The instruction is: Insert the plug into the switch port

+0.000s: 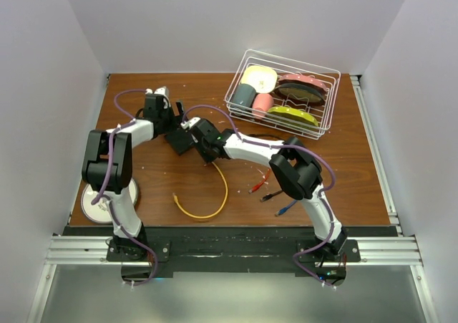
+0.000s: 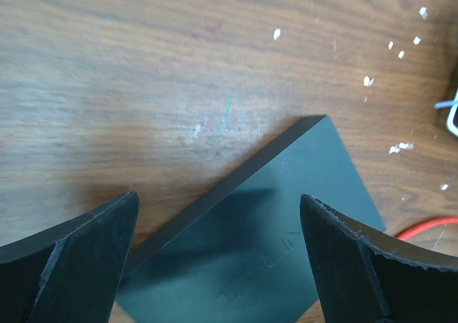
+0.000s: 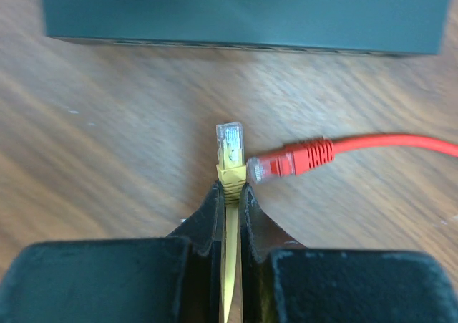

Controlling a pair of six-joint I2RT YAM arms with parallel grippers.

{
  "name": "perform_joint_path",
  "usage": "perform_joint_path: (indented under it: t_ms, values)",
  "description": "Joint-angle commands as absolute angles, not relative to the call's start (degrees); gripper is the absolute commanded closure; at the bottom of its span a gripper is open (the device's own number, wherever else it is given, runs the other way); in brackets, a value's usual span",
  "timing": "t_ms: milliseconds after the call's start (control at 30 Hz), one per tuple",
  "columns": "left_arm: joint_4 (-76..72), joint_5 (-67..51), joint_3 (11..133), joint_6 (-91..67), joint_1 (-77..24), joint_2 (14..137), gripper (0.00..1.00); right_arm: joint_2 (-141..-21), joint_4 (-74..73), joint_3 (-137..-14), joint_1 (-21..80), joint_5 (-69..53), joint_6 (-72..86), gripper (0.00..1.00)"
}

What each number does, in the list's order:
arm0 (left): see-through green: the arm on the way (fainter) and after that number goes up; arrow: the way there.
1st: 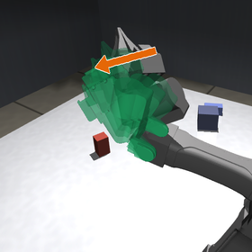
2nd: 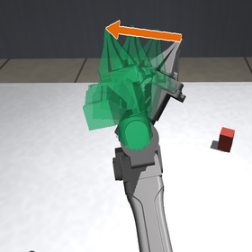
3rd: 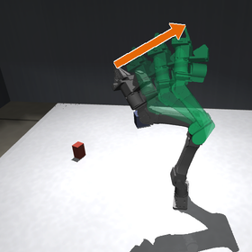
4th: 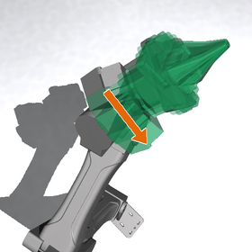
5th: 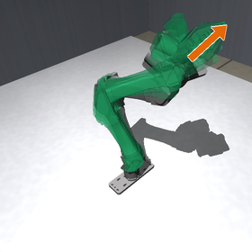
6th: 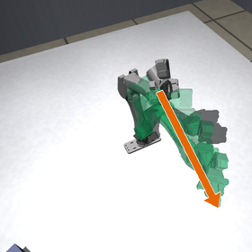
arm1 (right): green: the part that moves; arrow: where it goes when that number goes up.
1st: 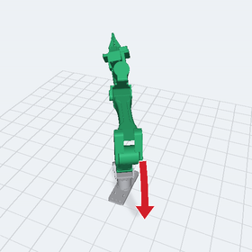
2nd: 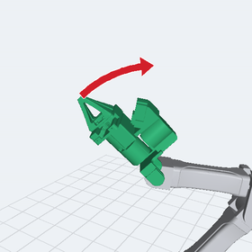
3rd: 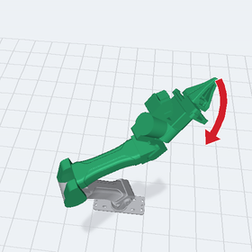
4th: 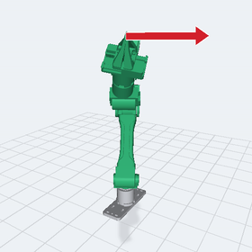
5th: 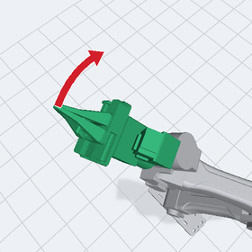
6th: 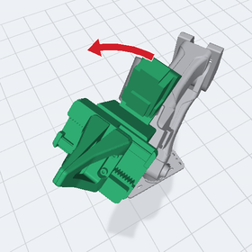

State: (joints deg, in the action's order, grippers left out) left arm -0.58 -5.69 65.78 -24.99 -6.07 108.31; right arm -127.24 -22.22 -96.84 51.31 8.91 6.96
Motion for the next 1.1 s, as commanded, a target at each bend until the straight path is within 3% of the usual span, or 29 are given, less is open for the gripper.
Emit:
perform_joint_path:
  t_ms: [0,567,1067]
  values:
    - [-3.3,-10.7,67.4,-26.4,-5.5,109.9,0.00,-127.6,-25.0,-98.6,52.3,16.3,3.8,1.00]
    - [-6.1,-15.0,59.2,-29.4,-5.5,105.9,0.03,-125.1,-19.8,-95.4,55.5,16.1,0.3,1.00]
    - [-3.9,-12.4,64.9,-27.7,-5.5,108.5,0.04,-126.6,-20.1,-98.9,55.5,15.1,-1.1,1.00]
